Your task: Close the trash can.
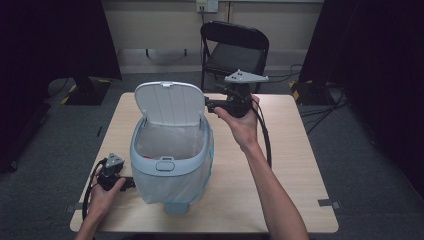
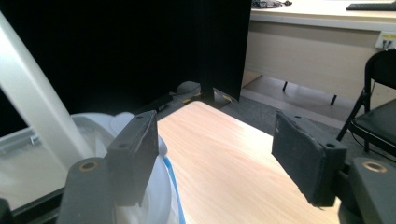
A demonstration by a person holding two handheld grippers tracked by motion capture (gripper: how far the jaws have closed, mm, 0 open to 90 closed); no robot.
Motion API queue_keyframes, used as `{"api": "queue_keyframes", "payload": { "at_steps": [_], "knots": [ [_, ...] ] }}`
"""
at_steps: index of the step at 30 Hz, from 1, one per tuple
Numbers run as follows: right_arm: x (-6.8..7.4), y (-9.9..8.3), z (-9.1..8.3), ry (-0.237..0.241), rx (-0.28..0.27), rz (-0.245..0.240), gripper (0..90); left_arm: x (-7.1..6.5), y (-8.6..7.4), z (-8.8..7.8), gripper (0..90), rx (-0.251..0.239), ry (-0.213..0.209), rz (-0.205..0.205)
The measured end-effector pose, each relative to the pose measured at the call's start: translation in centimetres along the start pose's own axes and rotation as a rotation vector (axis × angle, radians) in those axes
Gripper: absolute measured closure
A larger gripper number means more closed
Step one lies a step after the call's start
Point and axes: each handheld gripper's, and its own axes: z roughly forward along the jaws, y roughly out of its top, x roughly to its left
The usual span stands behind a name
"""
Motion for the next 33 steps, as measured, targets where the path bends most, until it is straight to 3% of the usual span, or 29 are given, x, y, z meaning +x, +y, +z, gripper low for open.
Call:
{"api": "queue_keyframes", "payload": {
  "at_steps": [8, 17, 33],
  "knots": [
    [-0.1, 0.5, -0.1, 0.051, -0.060, 0.017, 32.4, 0.0, 0.0, 0.0, 11.1, 0.000, -0.001, -0.001],
    [0.4, 0.3, -0.4, 0.115, -0.038, 0.019, 32.8, 0.0, 0.1, 0.1, 10.5, 0.002, 0.002, -0.004],
    [1.7, -0.4, -1.2, 0.145, 0.008, -0.019, 32.2, 0.0, 0.0, 0.1, 10.5, 0.003, 0.001, -0.005]
  ]
}}
